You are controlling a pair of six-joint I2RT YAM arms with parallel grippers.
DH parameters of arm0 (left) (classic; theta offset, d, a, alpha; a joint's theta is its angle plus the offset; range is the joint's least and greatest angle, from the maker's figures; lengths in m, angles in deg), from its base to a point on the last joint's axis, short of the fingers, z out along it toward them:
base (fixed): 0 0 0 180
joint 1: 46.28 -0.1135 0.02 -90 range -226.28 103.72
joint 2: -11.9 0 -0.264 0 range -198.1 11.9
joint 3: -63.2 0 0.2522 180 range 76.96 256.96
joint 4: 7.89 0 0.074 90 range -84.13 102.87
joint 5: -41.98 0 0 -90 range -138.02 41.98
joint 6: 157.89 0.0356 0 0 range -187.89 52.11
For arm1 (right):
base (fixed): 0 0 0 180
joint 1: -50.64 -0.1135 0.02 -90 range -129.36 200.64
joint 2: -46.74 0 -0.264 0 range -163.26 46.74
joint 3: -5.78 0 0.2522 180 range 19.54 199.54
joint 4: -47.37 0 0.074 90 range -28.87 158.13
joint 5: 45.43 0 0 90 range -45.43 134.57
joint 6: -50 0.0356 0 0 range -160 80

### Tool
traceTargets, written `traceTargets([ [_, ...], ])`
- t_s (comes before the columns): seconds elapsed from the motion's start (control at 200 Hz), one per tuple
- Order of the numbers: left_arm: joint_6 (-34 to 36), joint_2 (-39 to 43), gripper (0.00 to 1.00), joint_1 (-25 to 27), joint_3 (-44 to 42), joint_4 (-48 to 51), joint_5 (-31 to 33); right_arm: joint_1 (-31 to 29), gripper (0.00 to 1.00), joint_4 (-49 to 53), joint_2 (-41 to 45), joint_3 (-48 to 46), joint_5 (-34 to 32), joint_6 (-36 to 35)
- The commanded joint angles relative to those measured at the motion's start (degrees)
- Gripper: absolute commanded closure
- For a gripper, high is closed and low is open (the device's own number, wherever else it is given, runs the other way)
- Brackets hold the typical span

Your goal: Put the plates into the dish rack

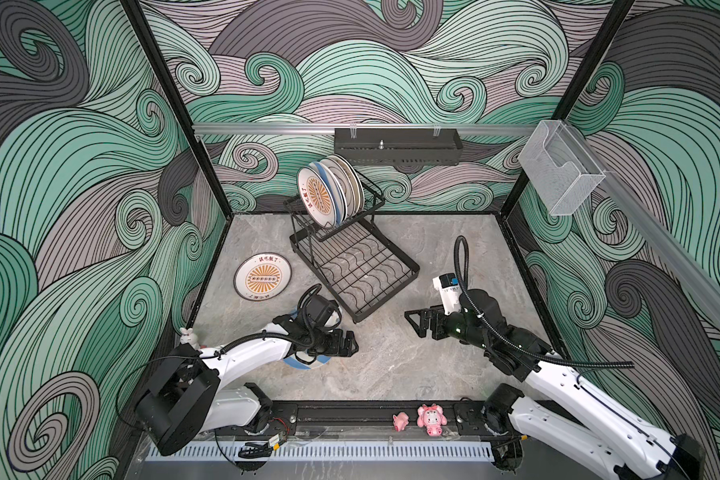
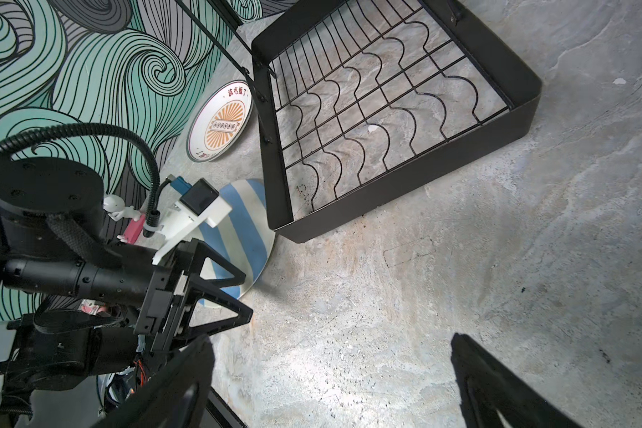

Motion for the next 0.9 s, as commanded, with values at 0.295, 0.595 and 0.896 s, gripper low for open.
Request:
traceTargets([
  [0.295,-0.61,0.14,0.01,4.98,10.28,8.93,7.49,1.02,0.12,-0.4,-1.9,-1.89,7.92,6.35],
  [0.595,3.14,10.36,0.02,-15.49,7.87,13.3,16.42,-19.76,0.16,-26.14,-15.75,-6.7,-4.43,22.47],
  [0.896,1.99,11.73,0.01,-32.1,2.45,8.21,24.27,-26.51,0.17,-38.24,-32.54,-5.09,-6.95,27.85],
])
